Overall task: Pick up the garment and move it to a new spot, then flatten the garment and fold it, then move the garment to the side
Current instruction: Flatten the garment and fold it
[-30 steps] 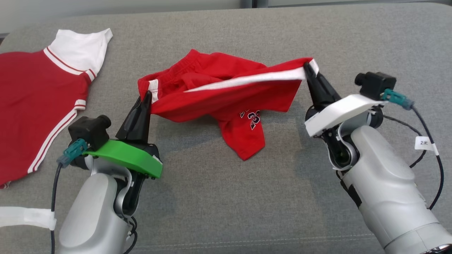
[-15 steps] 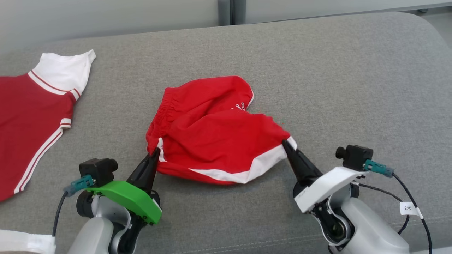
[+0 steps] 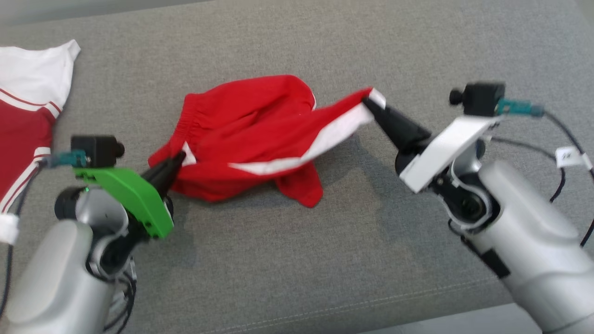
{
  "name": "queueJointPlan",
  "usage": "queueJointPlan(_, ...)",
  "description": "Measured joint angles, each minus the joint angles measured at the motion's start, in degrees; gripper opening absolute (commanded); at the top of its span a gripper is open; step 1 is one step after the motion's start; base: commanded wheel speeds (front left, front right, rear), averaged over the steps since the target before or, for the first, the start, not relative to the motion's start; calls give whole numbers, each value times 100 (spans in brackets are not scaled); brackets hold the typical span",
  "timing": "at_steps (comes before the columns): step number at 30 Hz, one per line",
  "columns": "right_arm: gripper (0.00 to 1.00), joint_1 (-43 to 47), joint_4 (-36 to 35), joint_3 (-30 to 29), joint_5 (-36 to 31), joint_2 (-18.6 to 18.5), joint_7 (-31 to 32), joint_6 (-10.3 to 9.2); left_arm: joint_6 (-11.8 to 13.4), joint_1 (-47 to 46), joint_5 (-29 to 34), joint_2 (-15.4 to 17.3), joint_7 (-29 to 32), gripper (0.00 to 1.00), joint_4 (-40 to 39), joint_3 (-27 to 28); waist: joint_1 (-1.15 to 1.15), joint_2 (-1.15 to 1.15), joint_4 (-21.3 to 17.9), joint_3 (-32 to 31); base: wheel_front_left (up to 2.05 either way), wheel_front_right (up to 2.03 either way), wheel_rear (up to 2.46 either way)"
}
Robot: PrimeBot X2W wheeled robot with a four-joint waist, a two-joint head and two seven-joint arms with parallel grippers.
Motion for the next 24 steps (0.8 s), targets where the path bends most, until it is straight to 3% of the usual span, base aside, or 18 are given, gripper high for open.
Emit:
queueJointPlan(4, 0, -1338, 47, -477, 253, -94, 407, 0, 4, -1318, -417, 48, 779, 0, 4, 312, 0, 0, -93, 363, 0, 0, 0)
queueJointPlan(7, 0, -2331, 201, -985, 378, -31, 475, 0, 250, -2325, -797, -52, 982, 0, 32, 788, 0, 0, -139, 594, 0, 0, 0)
queueJointPlan(12, 0, -3982, 163, -2079, 448, 197, -120, -224, 505, -4365, -853, -296, 611, 0, -305, 1408, 0, 0, -175, 994, 0, 0, 0)
queueJointPlan(14, 0, -4528, 121, -2264, 350, 208, -543, -123, 404, -4953, -859, -352, 272, 0, -391, 1556, 0, 0, -169, 1141, 0, 0, 0)
queueJointPlan(18, 0, -4618, 350, -2012, -7, 170, -961, -55, 303, -4899, -1069, -635, 11, 0, -30, 1704, 1, 0, -87, 1307, 0, 0, 0)
queueJointPlan(24, 0, -3563, 1133, -1336, -142, 160, -964, -3, 303, -3488, -1485, -955, -230, 0, 784, 1895, 1, 0, 66, 1227, 0, 0, 0)
